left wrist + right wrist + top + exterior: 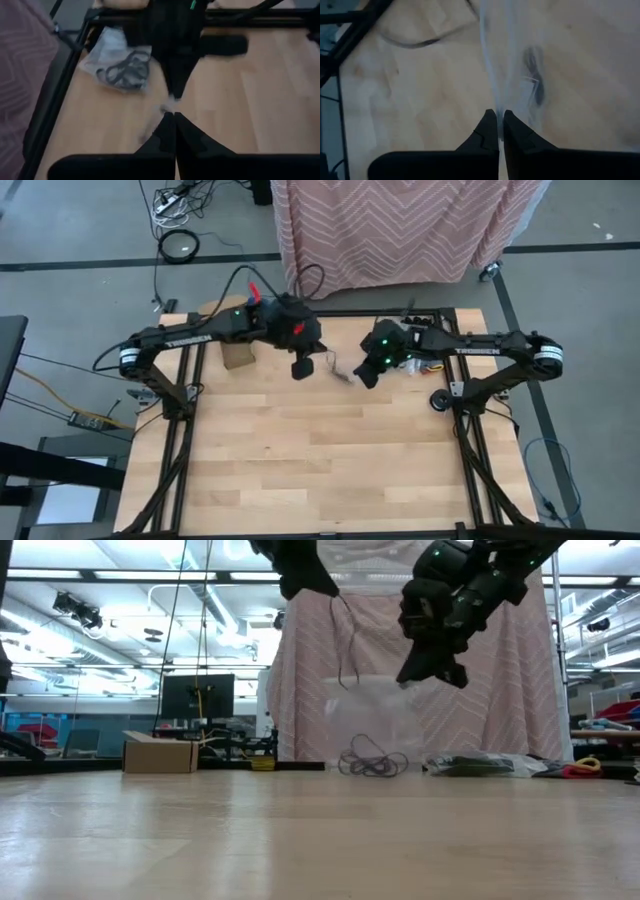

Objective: Sort rubber bands
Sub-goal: Put the black rubber band into the transparent zip bag

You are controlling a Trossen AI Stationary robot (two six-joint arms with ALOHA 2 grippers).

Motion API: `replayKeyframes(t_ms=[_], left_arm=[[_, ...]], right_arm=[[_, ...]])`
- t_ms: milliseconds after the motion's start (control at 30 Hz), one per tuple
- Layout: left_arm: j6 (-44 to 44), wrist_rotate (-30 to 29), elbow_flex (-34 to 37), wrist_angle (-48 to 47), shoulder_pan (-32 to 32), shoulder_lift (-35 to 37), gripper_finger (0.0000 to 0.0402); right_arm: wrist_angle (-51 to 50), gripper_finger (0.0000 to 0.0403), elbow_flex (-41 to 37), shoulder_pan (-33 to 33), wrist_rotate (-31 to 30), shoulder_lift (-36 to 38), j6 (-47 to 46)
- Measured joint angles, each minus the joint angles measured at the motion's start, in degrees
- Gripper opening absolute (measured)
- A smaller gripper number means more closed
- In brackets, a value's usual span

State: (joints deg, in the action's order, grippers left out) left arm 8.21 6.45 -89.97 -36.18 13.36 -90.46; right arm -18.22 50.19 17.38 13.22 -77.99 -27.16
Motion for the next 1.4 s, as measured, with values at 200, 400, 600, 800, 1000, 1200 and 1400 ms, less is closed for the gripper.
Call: replayKeyframes(t_ms=[200,400,600,800,1000,1200,1400], left_arm=[[0.3,-0.9,0.0,3.4,0.3,0.9,0.0000],[0.3,-0.8,-0.3,4.7,0.2,0.9,0.0000],[0.9,-1.4,-0.3,4.6,0.6,0.9,0.0000],[3.2,-1.8,-0.3,4.4,1.3,0.9,0.0000],[3.5,-1.8,-0.4,4.1,1.8,0.9,0.0000],[3.5,-1.8,-0.4,3.7,2.1,0.9,0.0000],[3.5,-1.8,-0.4,3.7,2.0,0.9,0.0000]], right_arm=[[3.5,0.0000,0.0,-2.2,-3.8,-5.5,-2.3],[10.5,0.0000,0.0,-3.1,-5.3,-8.3,-5.5],[12.2,0.0000,0.5,-3.1,-5.7,-7.9,-6.6],[10.6,0.0000,2.5,-3.0,-3.8,-7.4,-4.1],[8.5,0.0000,3.2,-3.0,-3.6,-7.3,-3.2],[8.4,0.0000,3.2,-3.0,-3.1,-7.3,-2.9],[8.1,0.0000,3.2,-3.0,-3.0,-7.3,-2.6]])
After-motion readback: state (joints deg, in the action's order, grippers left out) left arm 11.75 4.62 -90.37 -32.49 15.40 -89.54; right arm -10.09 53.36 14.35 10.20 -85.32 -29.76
